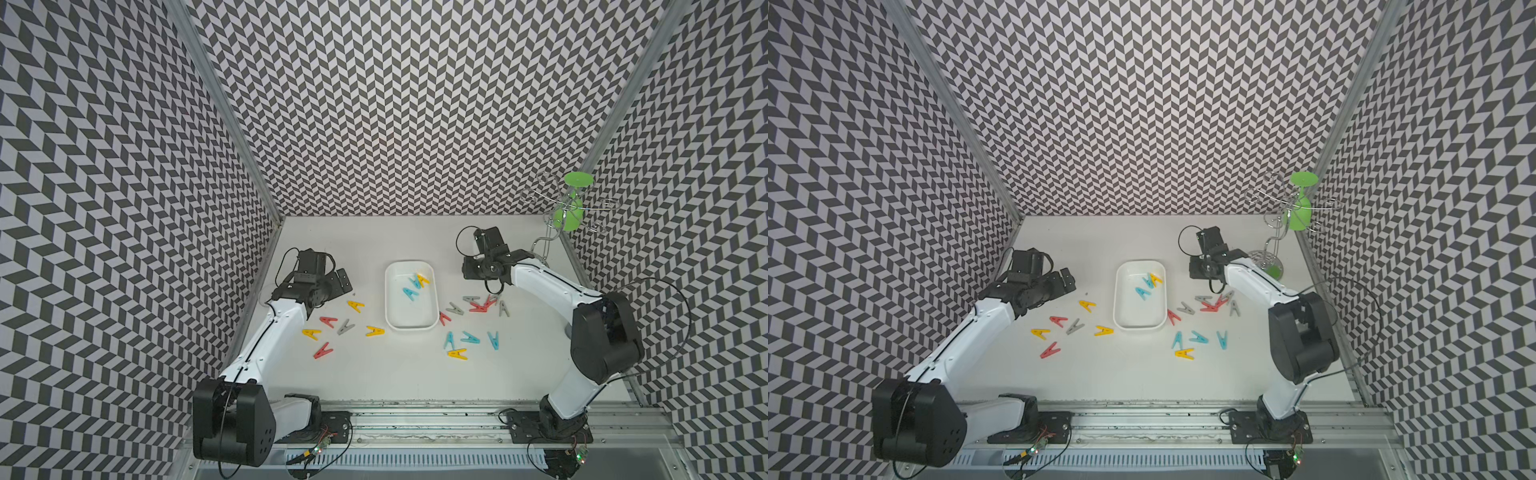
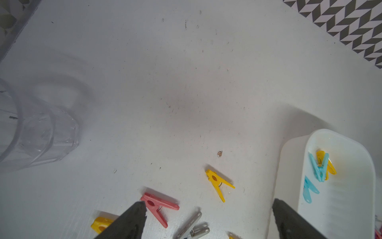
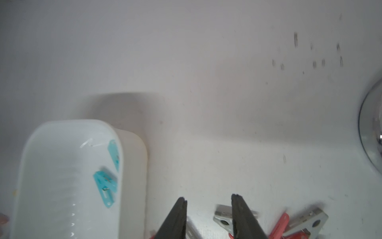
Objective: Put the clothespins into the storage box
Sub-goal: Pick up the clothespin from the center of the board.
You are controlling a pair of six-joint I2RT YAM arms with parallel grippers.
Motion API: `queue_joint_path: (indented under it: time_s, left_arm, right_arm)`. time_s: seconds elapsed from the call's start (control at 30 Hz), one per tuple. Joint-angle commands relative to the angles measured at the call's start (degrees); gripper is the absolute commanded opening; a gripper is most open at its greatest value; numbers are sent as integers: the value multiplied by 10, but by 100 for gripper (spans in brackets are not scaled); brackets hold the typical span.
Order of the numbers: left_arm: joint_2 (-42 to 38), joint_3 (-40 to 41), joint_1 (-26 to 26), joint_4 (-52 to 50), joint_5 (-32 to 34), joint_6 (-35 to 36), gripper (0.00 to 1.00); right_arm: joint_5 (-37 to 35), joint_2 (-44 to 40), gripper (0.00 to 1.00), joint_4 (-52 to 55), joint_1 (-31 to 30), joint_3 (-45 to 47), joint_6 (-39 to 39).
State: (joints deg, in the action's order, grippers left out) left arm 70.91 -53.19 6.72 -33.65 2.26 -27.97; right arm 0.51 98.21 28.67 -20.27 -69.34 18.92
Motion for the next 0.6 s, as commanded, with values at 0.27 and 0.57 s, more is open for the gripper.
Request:
queue_joint_path:
  time_s: [0.27, 0.57]
  left_arm:
    - [7, -16, -2, 8, -3, 8, 100]
    - [7, -14, -2, 7, 2, 8, 100]
  right_arm:
    - [52, -1, 42, -26, 31, 61, 47]
    - [64, 4, 46, -24, 31, 83, 70]
